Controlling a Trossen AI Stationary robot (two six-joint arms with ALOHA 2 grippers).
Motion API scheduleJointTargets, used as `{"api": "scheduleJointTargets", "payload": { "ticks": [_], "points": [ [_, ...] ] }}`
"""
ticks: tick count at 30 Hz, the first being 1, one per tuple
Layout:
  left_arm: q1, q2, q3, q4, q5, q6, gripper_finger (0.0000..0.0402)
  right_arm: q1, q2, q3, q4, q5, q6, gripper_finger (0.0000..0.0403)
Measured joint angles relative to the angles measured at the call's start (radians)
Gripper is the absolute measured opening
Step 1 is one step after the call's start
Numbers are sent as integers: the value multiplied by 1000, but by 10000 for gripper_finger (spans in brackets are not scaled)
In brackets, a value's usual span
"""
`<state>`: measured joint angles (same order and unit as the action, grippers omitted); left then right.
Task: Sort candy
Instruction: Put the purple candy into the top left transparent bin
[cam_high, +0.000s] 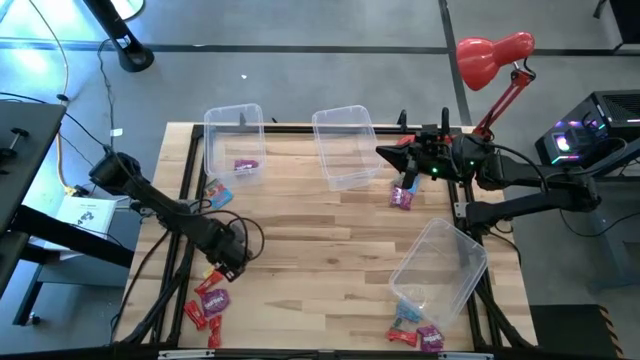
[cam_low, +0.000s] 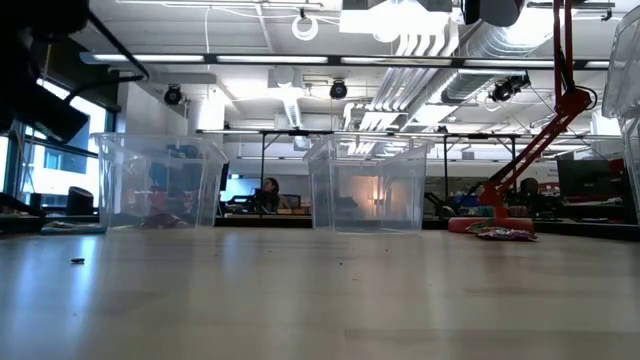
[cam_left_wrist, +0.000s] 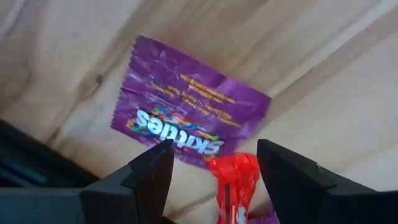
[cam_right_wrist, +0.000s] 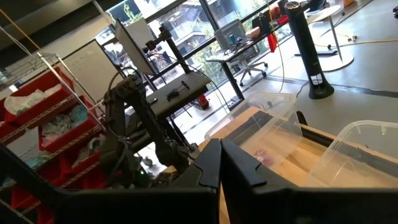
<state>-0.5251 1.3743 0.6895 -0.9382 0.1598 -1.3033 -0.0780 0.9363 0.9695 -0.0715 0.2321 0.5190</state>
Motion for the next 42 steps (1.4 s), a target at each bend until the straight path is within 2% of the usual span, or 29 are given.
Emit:
{"api": "scheduleJointTargets", "payload": {
  "ticks": [3,9,12,14,17,18,22,26,30,33,36,42],
  "points": [
    [0,0,-50,14,-36,-61,225,0,0,0,0,0,1,0],
    [0,-7,-134,115,-14,-106,219,0,0,0,0,0,5,0],
    [1,-6,-128,119,-18,-97,180,0,0,0,0,0,5,0],
    [0,-7,-103,126,-45,-91,129,0,0,0,0,0,5,0],
    [1,-20,-57,141,-133,-90,35,0,0,0,0,0,4,0],
    [2,-34,-34,139,-161,-90,22,0,0,0,0,0,2,0],
    [25,-107,67,110,-252,-58,28,0,0,0,0,0,0,0],
    [77,-213,213,80,-443,93,16,0,0,0,0,0,0,0],
    [171,-302,344,46,-679,330,9,0,0,0,0,8,-1,0],
    [280,-337,411,-18,-782,530,12,0,0,0,0,11,0,0],
    [432,-344,435,-87,-811,650,17,0,0,0,0,11,0,0],
    [739,-300,435,-242,-757,801,47,0,0,0,1,11,15,0]
  ]
}}
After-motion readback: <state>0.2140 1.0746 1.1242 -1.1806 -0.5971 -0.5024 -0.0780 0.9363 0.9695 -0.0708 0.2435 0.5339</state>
